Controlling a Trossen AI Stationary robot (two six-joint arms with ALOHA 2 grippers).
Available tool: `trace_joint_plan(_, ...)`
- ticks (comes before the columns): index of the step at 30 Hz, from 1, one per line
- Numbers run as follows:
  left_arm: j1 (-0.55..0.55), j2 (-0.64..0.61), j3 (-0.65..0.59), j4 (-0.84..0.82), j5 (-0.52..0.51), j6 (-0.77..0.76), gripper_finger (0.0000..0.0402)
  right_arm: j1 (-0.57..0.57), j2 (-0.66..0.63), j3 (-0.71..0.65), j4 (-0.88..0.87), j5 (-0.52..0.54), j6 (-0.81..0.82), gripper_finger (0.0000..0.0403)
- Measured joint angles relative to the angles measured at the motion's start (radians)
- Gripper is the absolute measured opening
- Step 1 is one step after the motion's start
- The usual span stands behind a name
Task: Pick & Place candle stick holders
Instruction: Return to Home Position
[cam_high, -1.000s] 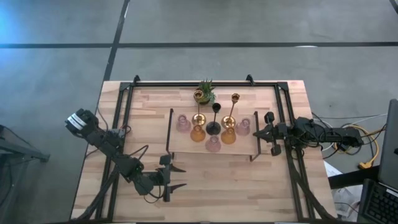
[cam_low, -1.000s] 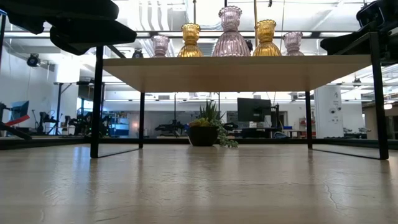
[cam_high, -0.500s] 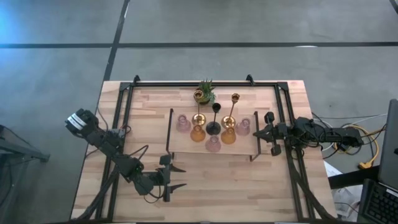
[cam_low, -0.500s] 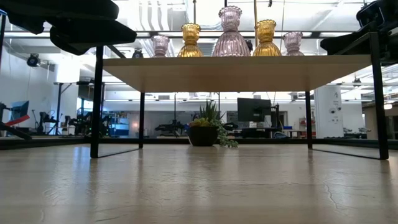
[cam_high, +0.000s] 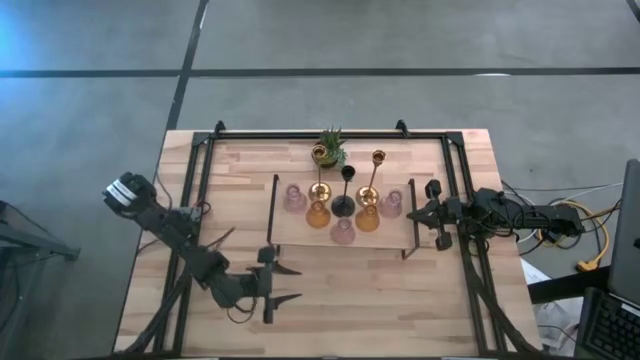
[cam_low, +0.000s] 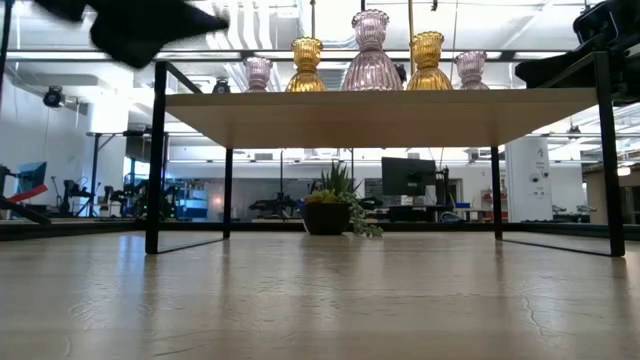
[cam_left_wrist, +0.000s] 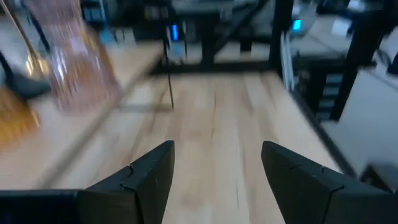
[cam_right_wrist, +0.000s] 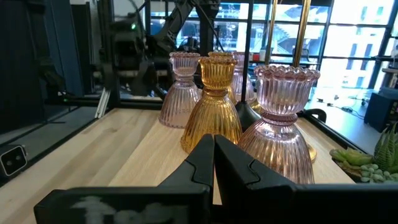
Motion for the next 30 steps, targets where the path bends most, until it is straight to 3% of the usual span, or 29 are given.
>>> trace_joint_plan(7, 0.018, -0.105, 0.015, 0.160, -0.004, 0.458, 0.0246, 0.000, 0.000, 0.000, 0.000, 0.000, 0.000, 0.0008)
trace_joint_plan(14, 0.062, -0.275, -0.009, 0.143, 0.021, 0.564, 0.0246, 0.000, 0.000, 0.000, 0.000, 0.000, 0.000, 0.0008)
trace_joint_plan(23, 0.289, -0.522, -0.169, 0.141, 0.452, 0.591, 0.0245, 0.000, 0.000, 0.000, 0.000, 0.000, 0.000, 0.0008)
trace_joint_plan(30, 0.453, -0.779, -0.289, 0.006, 0.563, 0.565, 0.0245, 0.000, 0.000, 0.000, 0.001, 0.000, 0.000, 0.0008)
